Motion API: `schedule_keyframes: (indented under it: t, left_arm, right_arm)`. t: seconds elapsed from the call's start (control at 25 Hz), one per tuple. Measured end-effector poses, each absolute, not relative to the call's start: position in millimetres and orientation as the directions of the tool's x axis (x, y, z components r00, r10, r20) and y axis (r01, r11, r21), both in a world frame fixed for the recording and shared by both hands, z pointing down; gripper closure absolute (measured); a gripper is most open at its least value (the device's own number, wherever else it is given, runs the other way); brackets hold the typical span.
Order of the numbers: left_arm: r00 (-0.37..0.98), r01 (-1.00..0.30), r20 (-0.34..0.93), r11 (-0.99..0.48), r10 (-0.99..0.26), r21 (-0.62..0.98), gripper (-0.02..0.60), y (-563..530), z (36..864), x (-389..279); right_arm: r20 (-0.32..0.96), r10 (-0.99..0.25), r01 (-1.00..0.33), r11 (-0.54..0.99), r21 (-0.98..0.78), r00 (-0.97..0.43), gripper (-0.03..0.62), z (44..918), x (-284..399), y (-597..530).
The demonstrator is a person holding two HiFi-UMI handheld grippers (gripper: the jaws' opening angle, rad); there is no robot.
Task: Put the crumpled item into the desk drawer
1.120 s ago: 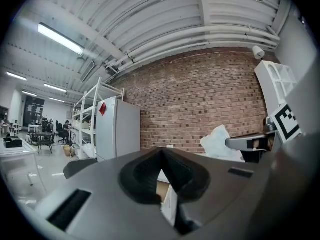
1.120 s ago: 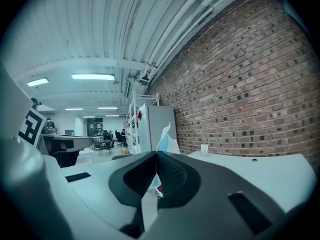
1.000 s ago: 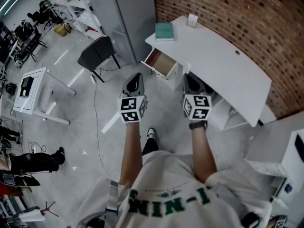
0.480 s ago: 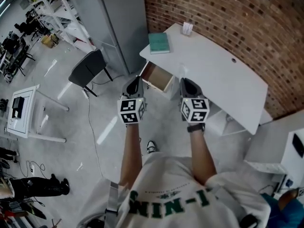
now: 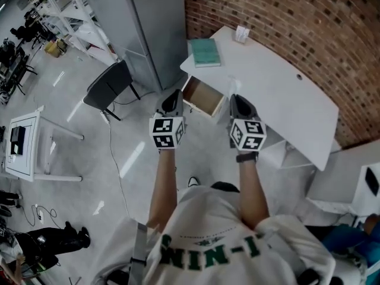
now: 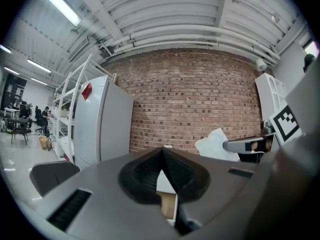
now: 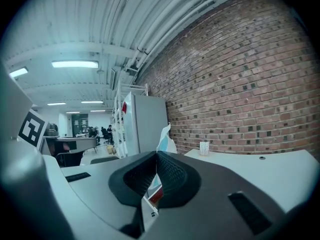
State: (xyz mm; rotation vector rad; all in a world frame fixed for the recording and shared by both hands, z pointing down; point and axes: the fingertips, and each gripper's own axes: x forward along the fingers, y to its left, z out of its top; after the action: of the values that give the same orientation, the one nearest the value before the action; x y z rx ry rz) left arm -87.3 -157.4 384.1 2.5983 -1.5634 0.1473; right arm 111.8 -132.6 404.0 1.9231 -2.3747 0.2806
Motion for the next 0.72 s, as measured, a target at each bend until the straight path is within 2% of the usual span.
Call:
schedule_keyframes:
  t: [0.28,0.72]
  left_arm:
    - [0.489,-0.872,0.188,-0.484,-0.851,0.076,0.584,-178,422,-99]
    - [0.465,-0.885,0.247,-0.457,-0.850,0.093,0.584,-249,459,-82]
  right_arm:
    - [0.237,-0.949,-0.977,0.192,-0.093,-0.209,0.592,442,91,-148]
    - [0.296,-0.909,-0.955,0.270,-0.123,-0.295,0.592,480,84,-227]
